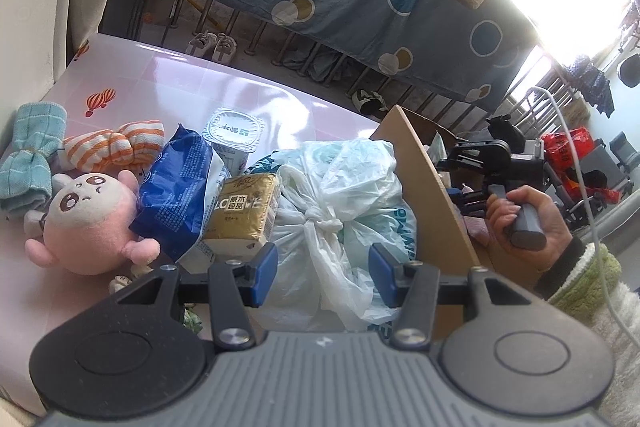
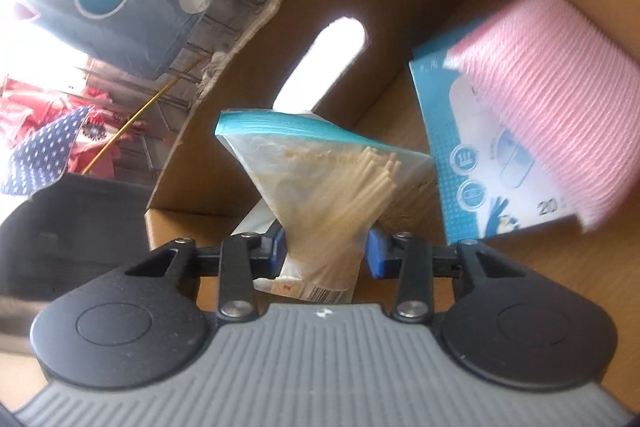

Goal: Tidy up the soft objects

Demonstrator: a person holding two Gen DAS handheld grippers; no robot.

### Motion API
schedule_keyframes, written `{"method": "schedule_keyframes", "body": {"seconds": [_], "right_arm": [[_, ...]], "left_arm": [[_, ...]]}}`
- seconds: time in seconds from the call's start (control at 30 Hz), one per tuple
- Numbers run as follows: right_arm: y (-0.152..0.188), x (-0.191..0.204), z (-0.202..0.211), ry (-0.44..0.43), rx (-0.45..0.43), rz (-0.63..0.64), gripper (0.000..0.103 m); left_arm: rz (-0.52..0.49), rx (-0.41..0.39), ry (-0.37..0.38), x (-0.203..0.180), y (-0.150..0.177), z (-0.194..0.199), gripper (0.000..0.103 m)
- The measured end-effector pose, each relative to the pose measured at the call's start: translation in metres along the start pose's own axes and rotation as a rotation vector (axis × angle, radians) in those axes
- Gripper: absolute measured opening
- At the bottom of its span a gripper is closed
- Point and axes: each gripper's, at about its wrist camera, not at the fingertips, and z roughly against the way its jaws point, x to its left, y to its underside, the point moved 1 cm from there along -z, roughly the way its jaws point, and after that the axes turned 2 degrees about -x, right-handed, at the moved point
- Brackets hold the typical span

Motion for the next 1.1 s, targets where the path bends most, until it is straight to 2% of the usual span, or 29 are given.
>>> {"method": "schedule_keyframes", "body": {"seconds": [0.1, 0.23, 0.33, 0.43, 0.5, 0.57, 0.63, 0.8, 0.87, 1.0, 1.1], "right_arm": [[-0.005, 0.01, 0.02, 0.025, 0.01, 0.148, 0.037], [-0.006, 0.029, 0.037, 0.111, 0.078, 0.458, 0.037], [0.003, 0.041, 0.034, 0.146, 0.167, 0.63, 0.038], [0.009, 0.055, 0.024, 0.171, 0.191, 0.744, 0.04], [0.009, 0.049, 0.021, 0.148, 0.201, 0.756, 0.042], [0.004, 0.055, 0.012, 0.124, 0.198, 0.716, 0.053], [0.0, 0.053, 0.013, 0.092, 0.181, 0.657, 0.055], [-0.011, 0.038, -0.001, 0.111, 0.171, 0.548, 0.054], [-0.012, 0.036, -0.009, 0.111, 0.18, 0.531, 0.044], [-0.006, 0.042, -0.021, 0.136, 0.125, 0.602, 0.039], [0.0, 0.049, -0.027, 0.153, 0.069, 0.746, 0.038]], "left_arm": [[-0.002, -0.004, 0.009, -0.001, 0.0, 0.001, 0.052], [-0.004, -0.003, 0.013, -0.002, 0.001, 0.0, 0.052], [-0.002, 0.001, 0.011, -0.003, 0.001, -0.002, 0.052], [0.001, 0.004, 0.003, -0.002, 0.002, -0.005, 0.052], [-0.001, 0.008, -0.003, -0.003, 0.002, -0.007, 0.052], [-0.006, 0.014, -0.006, -0.004, 0.001, -0.009, 0.052], [-0.012, 0.015, -0.005, -0.005, 0.0, -0.01, 0.052], [-0.019, 0.023, 0.003, -0.008, -0.001, -0.015, 0.052], [-0.023, 0.024, 0.0, -0.008, 0.0, -0.015, 0.052], [-0.017, 0.026, -0.011, -0.006, 0.001, -0.014, 0.052], [-0.014, 0.025, -0.019, -0.004, 0.0, -0.013, 0.052]]}}
